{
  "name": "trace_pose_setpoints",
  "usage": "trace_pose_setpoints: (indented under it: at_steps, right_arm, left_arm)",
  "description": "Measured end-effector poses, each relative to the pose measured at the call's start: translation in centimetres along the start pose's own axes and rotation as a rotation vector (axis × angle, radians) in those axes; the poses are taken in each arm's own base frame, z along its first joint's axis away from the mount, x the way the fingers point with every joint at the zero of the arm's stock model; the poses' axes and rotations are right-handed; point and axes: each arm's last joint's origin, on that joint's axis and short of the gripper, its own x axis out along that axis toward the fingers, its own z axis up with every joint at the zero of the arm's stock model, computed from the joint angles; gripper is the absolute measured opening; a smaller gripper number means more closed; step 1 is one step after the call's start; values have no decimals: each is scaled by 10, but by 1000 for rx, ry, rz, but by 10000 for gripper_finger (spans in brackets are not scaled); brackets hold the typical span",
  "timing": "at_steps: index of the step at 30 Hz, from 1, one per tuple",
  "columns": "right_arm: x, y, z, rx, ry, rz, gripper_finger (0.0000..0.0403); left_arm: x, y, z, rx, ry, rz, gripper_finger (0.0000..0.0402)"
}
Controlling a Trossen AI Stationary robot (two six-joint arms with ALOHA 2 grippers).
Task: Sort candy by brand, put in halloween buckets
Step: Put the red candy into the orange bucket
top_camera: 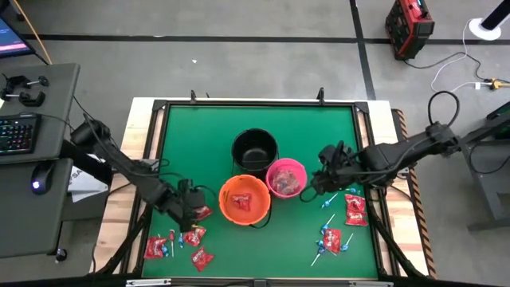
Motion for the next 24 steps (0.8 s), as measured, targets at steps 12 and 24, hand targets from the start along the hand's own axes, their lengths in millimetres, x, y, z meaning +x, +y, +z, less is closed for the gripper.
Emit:
trace_pose_setpoints:
  at_steps: [12,24]
  right_arm:
    - [12,12,-17,-14,-13,7,259]
    - [13,14,-16,-15,-25,14,259]
  left_arm:
    - [40,19,-5,-84,62,-86,213]
    - [19,24,14,-66,36,-138,23]
